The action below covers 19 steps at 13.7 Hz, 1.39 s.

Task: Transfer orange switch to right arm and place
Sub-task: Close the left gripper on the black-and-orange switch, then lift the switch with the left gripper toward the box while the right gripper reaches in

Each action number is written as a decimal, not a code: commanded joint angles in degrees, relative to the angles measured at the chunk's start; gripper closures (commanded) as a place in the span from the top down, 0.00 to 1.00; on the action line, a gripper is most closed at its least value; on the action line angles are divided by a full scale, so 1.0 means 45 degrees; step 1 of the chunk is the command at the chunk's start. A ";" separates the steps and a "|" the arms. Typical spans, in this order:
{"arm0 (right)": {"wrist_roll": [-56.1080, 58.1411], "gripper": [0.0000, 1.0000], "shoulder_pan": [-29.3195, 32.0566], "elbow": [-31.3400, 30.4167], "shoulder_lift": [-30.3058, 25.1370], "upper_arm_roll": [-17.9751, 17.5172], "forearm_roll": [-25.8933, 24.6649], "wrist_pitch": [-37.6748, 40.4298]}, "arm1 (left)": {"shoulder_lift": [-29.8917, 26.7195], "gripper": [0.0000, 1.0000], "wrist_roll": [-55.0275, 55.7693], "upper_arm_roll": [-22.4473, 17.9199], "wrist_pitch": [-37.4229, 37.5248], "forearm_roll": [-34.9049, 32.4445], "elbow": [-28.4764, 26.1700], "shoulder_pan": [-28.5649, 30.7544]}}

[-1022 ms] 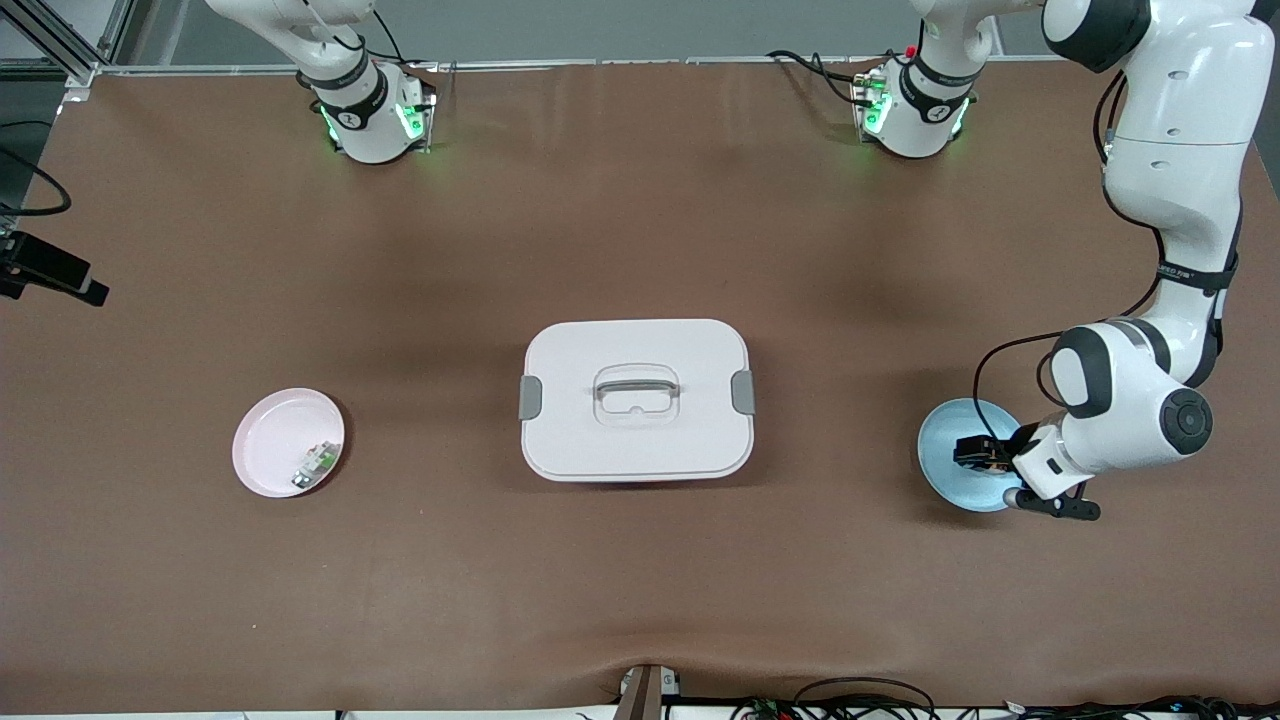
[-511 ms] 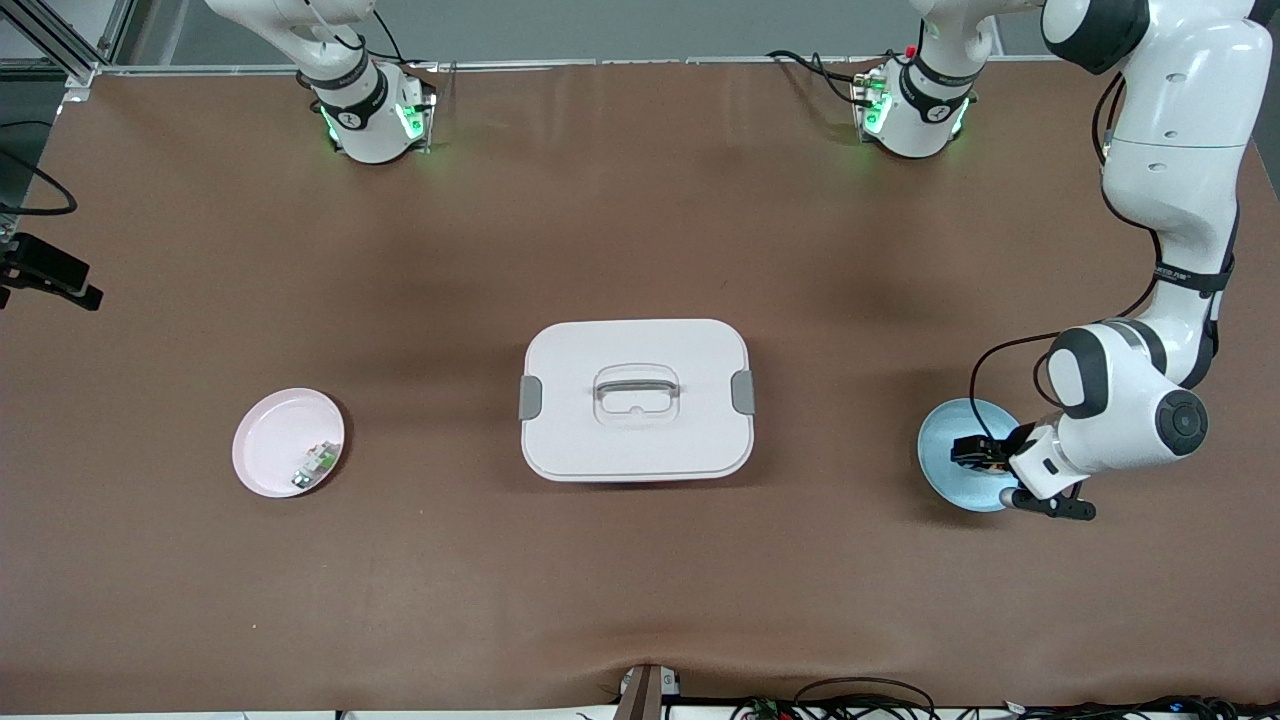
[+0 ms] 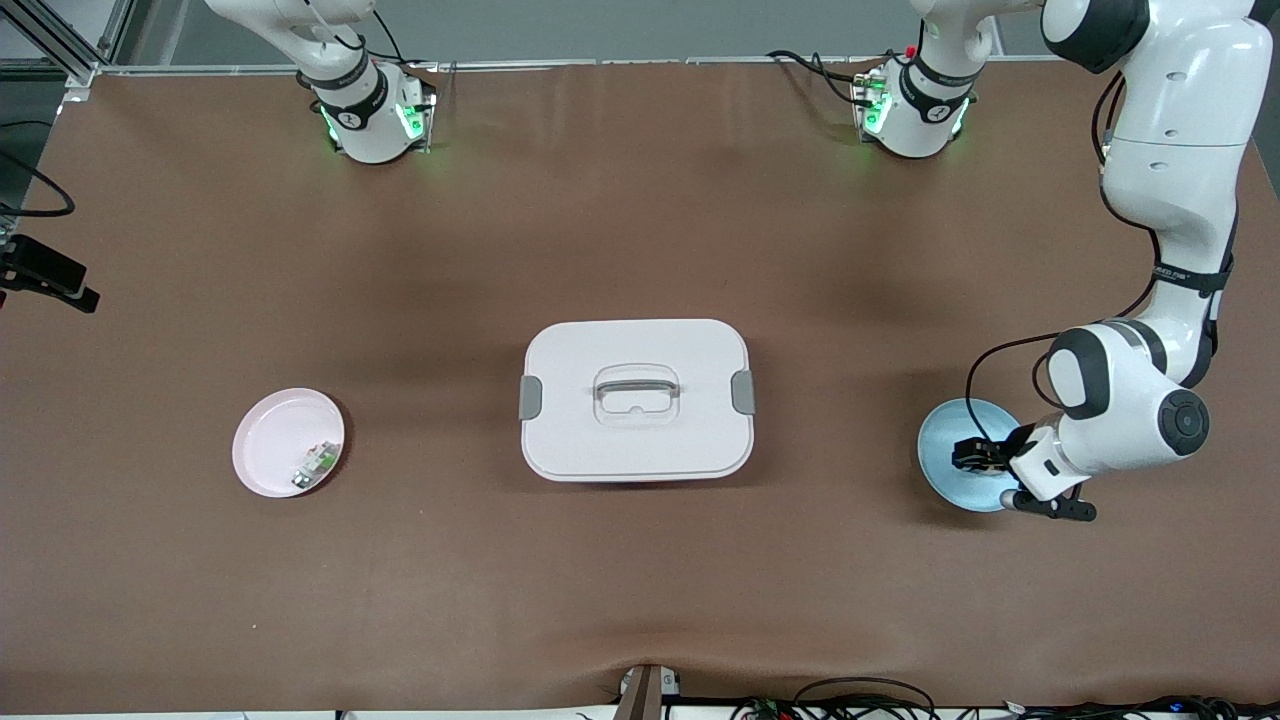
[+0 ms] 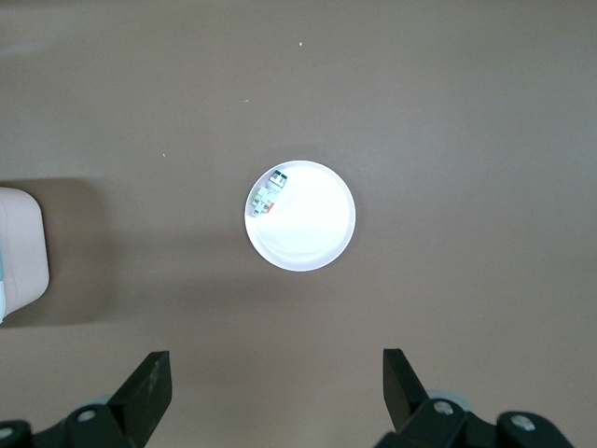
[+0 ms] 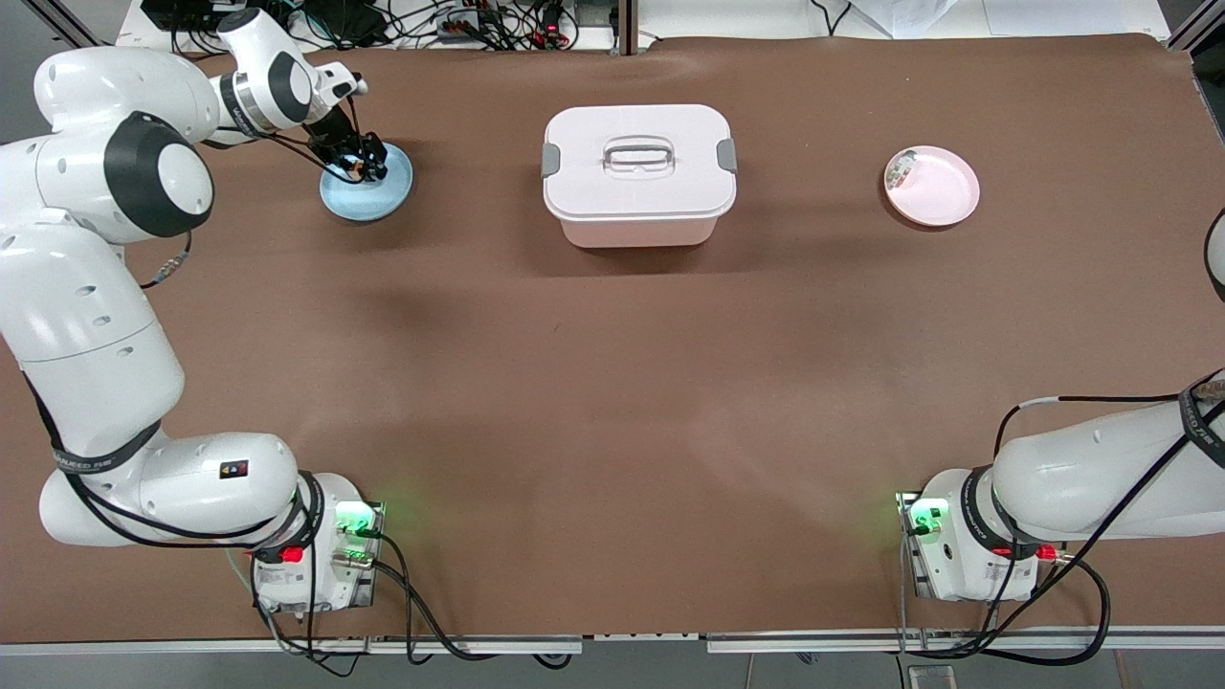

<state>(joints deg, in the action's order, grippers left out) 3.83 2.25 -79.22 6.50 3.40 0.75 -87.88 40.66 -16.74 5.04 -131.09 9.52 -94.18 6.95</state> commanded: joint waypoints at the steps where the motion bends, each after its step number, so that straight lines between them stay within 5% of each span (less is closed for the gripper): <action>1: 0.0085 1.00 0.0047 -0.0148 -0.0018 -0.0033 -0.0186 -0.0061 | -0.1180 0.43 0.0747 0.0052 0.1450 0.0306 -0.0047 0.0095; 6: 0.0027 1.00 0.0028 -0.0189 -0.0057 -0.0033 -0.0029 -0.0081 | -0.3465 0.43 0.4669 0.0071 0.5316 0.0345 0.0363 0.0252; 14: 0.0066 1.00 0.0048 -0.0188 -0.0037 0.0006 -0.0009 -0.0413 | -0.6707 0.43 1.0138 0.0148 0.8330 0.4111 0.0578 0.0096; 19: 0.0105 1.00 0.0321 -0.0130 0.0021 0.0026 -0.0009 -0.0569 | -0.7452 0.43 1.5348 0.2351 0.8351 0.4583 0.0772 0.0134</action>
<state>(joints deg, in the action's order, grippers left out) 3.83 3.08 -79.86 6.61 3.75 0.79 -90.06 8.23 45.08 12.56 -93.79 28.90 -90.67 7.25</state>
